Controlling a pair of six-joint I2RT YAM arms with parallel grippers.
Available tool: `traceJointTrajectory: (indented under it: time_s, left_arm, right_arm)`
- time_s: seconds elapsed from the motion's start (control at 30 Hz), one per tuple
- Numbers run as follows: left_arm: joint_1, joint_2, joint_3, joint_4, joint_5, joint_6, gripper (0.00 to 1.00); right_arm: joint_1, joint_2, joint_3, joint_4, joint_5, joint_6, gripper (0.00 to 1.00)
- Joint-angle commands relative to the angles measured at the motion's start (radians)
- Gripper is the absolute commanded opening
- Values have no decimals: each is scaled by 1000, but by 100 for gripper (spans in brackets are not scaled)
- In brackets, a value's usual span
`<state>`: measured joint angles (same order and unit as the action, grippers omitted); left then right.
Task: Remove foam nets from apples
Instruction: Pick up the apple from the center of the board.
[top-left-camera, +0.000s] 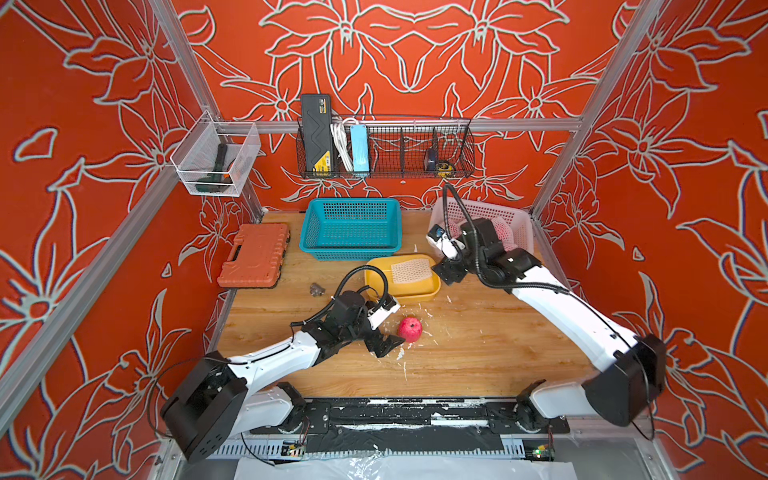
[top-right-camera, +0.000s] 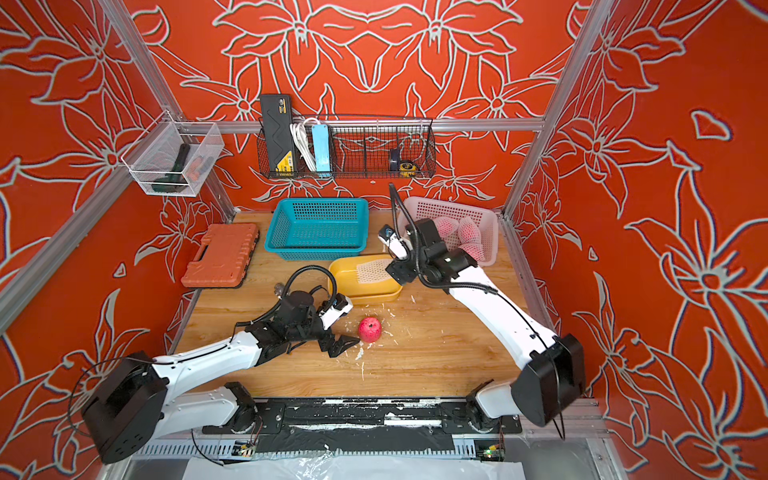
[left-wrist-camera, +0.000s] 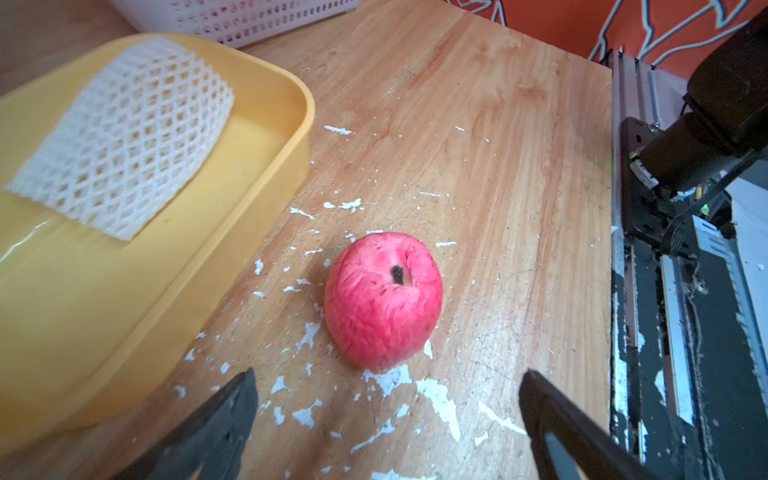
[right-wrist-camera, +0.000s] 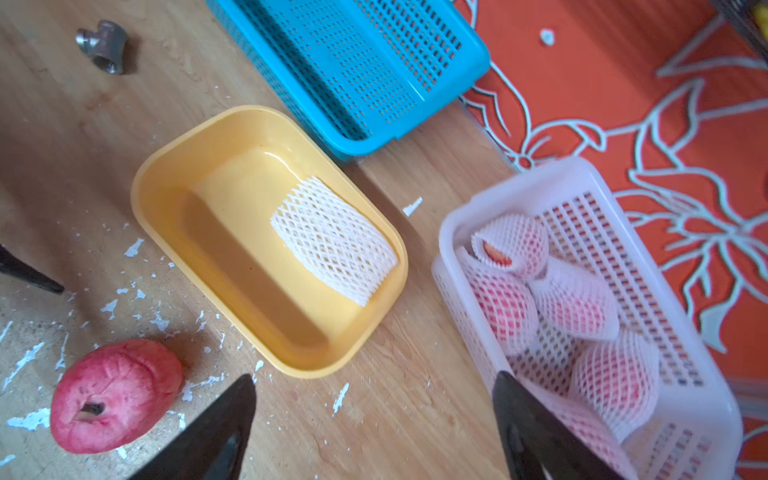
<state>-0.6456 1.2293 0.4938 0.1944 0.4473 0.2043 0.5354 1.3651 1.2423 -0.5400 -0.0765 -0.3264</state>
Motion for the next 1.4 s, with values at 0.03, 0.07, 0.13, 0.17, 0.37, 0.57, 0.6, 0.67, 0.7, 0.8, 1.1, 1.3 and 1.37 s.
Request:
traceJointTrajectory:
  time_s: [0.03, 0.07, 0.13, 0.17, 0.37, 0.57, 0.6, 0.67, 0.7, 0.8, 1.1, 1.3, 1.37]
  left_arm:
    - [-31, 121, 94, -25, 54, 73, 95]
    - [-39, 157, 121, -54, 63, 93, 94]
    - [-45, 214, 157, -69, 66, 96, 93]
    - [-47, 238, 166, -63, 68, 94, 93]
    - [-64, 357, 235, -58, 66, 113, 86]
    - [-72, 424, 266, -50, 37, 126, 75]
    - [-72, 428, 267, -43, 40, 126, 73]
    - [-72, 438, 272, -42, 42, 129, 68]
    - [-73, 445, 277, -48, 42, 134, 66]
    - [-72, 452, 284, -58, 47, 144, 56]
    - [-71, 302, 303, -98, 61, 95, 42]
    - [56, 139, 387, -70, 23, -35, 41]
    - [129, 149, 431, -45, -6, -75, 41]
  right_arm:
    - [-23, -70, -116, -7, -38, 48, 95]
    - [-23, -86, -134, -3, -41, 41, 96]
    - [-25, -110, -162, 0, -44, 40, 98]
    - [-27, -118, -172, 3, -49, 38, 98]
    - [-29, -108, -186, 10, -57, 27, 99]
    - [-35, -99, -185, 22, -51, 19, 98]
    - [-37, -100, -188, 23, -52, 17, 98]
    - [-38, -99, -190, 21, -50, 12, 98]
    - [-38, -100, -191, 23, -50, 11, 98]
    - [-40, -103, -196, 26, -46, 9, 98]
    - [-63, -148, -192, 40, 18, 44, 97]
    - [-107, -193, -206, 68, 69, 94, 96]
    - [-109, -194, -208, 64, 62, 92, 96]
